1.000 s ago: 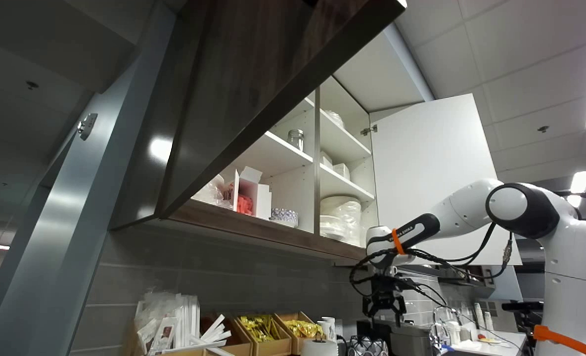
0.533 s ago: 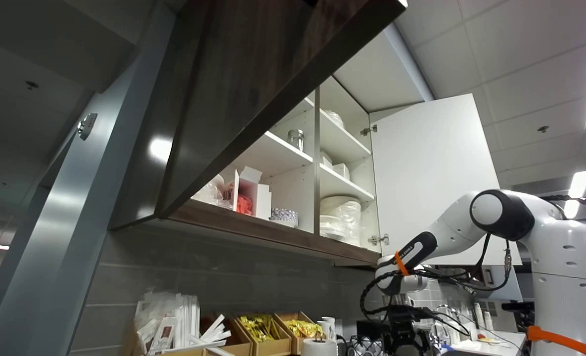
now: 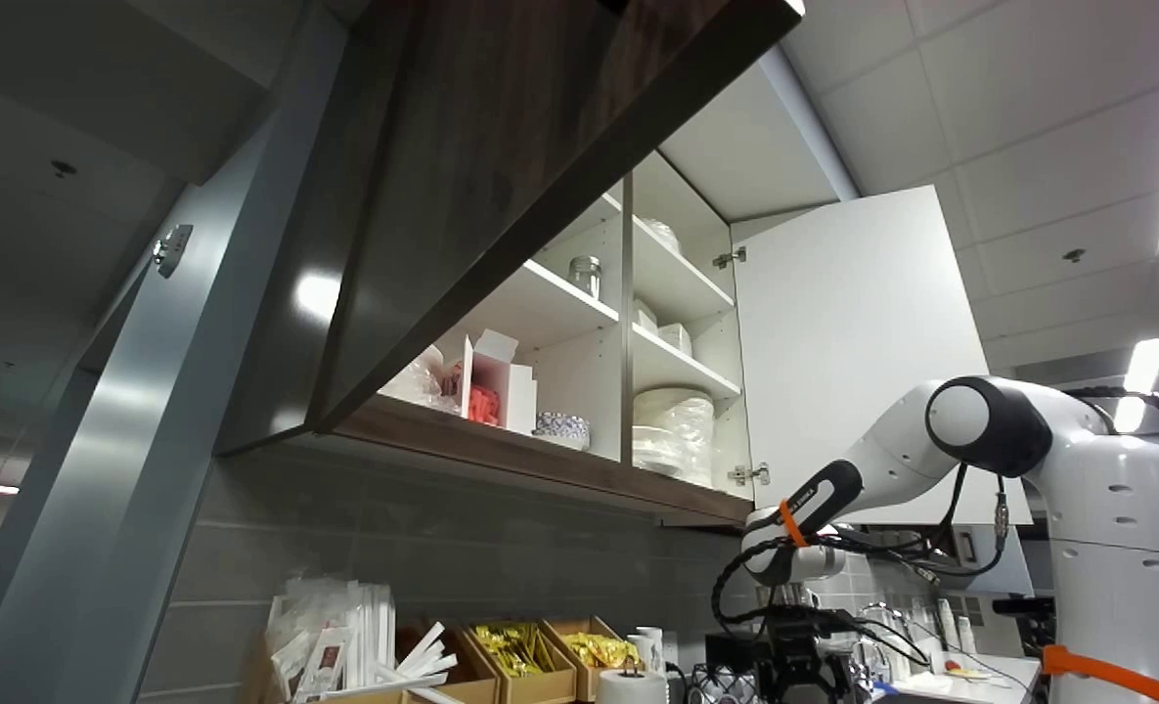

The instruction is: Move the towel holder to the left

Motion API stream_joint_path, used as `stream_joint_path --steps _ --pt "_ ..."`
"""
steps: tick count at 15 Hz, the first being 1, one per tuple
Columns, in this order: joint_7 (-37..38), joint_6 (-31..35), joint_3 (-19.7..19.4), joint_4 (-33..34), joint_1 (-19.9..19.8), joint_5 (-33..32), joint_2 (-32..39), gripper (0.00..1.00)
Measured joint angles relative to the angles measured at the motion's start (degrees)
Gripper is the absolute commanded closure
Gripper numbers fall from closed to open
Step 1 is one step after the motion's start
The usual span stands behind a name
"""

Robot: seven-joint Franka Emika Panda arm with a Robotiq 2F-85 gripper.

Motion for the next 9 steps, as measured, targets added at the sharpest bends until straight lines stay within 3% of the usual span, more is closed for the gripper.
stream_joint_path --steps 4,9 --pt "-0.3 2.1 0.0 -2.0 0.1 1.6 0.2 0.0" --pt "-3.5 12.1 -0.7 -10.3 0.2 6.1 0.3 0.0"
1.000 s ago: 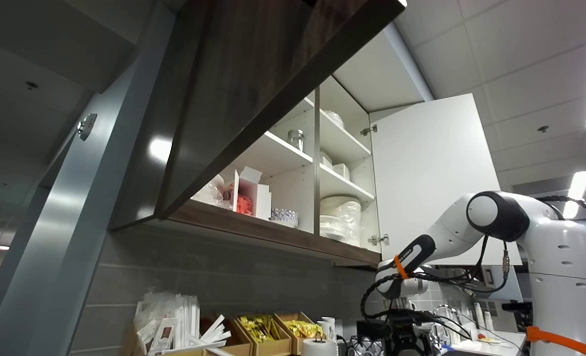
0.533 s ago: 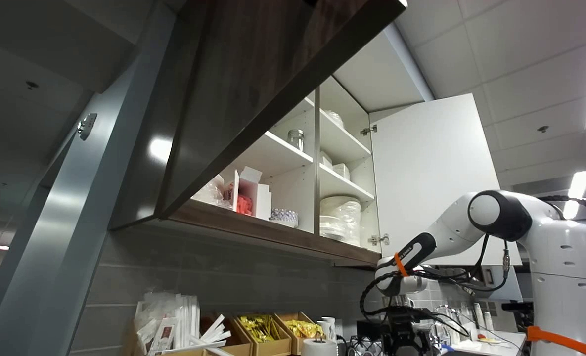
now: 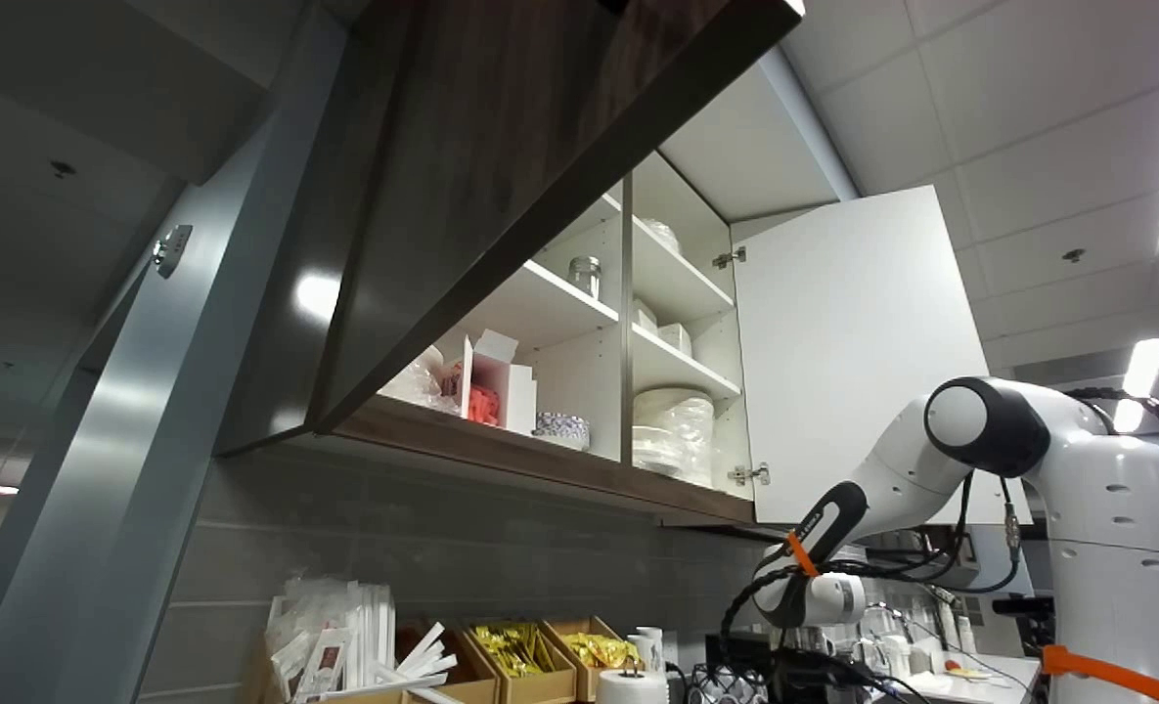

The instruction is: Move the towel holder to the left

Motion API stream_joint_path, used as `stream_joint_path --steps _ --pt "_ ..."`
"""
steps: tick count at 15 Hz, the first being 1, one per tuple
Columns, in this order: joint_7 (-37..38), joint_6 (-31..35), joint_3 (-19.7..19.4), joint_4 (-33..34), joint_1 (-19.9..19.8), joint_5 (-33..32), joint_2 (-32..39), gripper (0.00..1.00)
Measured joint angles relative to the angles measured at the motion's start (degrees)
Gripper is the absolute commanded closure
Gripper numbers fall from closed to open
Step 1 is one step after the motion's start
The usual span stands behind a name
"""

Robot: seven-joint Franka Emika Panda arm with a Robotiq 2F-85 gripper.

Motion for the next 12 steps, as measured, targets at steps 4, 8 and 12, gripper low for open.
stream_joint_path --steps 4,8,12 --pt "-2.1 6.9 -0.8 -5.7 0.0 1.3 0.5 0.0" --pt "-2.1 11.2 -0.9 -8.1 -0.1 1.3 2.4 0.0" --pt "-2.1 11.2 -0.9 -8.0 -0.1 1.3 2.8 0.0"
